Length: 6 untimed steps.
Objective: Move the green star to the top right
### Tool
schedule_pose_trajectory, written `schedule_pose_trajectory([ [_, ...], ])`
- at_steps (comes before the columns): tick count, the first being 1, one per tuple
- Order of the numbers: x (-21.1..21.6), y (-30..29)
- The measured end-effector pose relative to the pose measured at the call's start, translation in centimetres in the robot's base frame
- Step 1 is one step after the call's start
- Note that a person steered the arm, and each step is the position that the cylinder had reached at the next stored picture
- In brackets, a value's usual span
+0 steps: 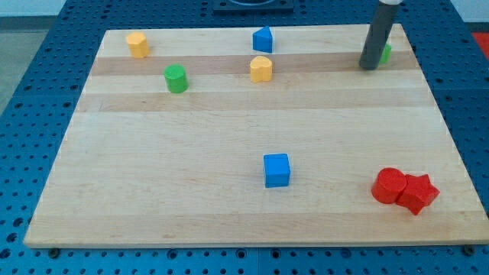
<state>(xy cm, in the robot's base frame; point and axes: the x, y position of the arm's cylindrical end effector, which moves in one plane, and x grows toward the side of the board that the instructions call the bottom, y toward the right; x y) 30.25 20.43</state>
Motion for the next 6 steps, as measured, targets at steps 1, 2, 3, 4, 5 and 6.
schedule_pose_trajectory([
  [1,-1.3,0.1],
  [2,-1.0,0.2],
  [3,2.0,0.4],
  [4,2.2,1.8],
  [5,0.6,2.3],
  [6,-0.9,2.3],
])
